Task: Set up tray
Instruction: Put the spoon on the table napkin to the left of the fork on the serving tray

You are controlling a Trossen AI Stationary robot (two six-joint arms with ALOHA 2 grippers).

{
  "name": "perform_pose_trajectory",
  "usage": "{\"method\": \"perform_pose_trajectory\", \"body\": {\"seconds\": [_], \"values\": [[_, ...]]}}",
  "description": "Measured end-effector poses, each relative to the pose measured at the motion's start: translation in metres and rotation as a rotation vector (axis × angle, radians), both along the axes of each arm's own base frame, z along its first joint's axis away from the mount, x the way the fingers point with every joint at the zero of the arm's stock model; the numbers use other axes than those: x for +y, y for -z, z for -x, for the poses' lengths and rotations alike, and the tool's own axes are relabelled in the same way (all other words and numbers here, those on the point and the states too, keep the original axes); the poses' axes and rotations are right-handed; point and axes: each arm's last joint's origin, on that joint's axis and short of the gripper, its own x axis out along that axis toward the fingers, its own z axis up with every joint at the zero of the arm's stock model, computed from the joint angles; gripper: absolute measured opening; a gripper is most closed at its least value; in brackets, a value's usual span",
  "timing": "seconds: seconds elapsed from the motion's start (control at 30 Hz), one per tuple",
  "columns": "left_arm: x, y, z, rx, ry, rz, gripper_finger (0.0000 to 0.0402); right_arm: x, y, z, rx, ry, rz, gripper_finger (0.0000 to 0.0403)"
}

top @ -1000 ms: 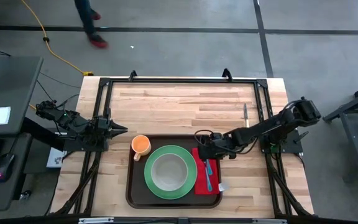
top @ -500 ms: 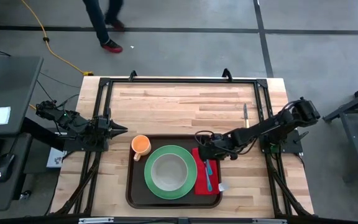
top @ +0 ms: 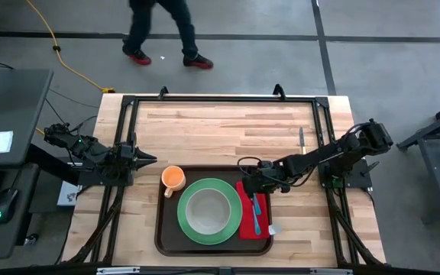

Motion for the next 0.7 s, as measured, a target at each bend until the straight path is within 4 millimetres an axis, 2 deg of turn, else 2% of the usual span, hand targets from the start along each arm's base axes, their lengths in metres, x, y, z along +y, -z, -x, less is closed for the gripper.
{"method": "perform_pose_trajectory", "body": {"seconds": [0.53, 0.7], "values": [[0.0000, 0.0000, 0.0000, 0.000, 0.000, 0.000, 0.0069, -0.0045, 0.0001, -0.0008, 0.007, -0.018, -0.023, 0.0021], [0.0000, 0.0004, 0.0001, 0.004, 0.001, -0.003, 0.0069, -0.0061, 0.0003, -0.0003, 0.017, -0.038, -0.035, 0.0036]]}}
